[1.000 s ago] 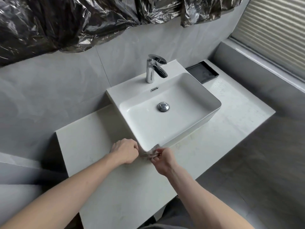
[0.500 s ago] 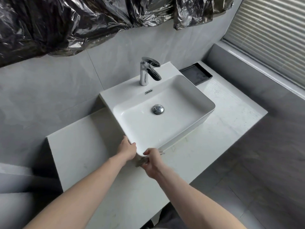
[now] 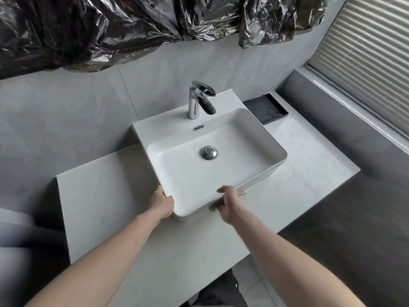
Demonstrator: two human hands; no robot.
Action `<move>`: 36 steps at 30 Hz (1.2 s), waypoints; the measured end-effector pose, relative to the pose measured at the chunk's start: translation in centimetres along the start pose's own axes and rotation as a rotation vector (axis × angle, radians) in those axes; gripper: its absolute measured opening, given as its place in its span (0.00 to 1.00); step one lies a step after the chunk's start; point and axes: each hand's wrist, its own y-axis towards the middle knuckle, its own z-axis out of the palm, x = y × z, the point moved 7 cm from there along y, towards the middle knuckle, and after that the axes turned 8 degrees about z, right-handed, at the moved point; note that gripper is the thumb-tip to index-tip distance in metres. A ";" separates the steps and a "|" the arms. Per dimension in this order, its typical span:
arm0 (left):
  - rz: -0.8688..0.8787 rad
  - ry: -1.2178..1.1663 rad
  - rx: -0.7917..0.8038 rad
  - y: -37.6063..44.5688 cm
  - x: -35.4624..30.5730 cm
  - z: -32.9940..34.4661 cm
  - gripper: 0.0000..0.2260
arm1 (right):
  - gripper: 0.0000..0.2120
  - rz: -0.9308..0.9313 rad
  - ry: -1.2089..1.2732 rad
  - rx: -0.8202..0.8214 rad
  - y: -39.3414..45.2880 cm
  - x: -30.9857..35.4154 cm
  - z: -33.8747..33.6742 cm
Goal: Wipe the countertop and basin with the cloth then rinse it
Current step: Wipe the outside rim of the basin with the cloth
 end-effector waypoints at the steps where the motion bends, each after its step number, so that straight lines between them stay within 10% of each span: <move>1: -0.007 0.005 -0.008 0.0 0.0 0.0 0.20 | 0.19 0.042 0.025 0.067 -0.7 -1.5 1.7; 9: -0.067 -0.030 -0.031 0.2 0.8 0.1 0.17 | 0.11 0.258 0.059 0.308 -3.4 -2.5 3.3; 20: -0.129 -0.125 -0.098 -0.4 0.2 0.3 0.13 | 0.02 0.092 0.041 0.051 3.4 9.5 -8.0; 36: -0.129 -0.124 -0.174 -1.2 -0.9 0.3 0.11 | 0.06 0.162 -0.104 0.181 -2.2 3.2 -2.0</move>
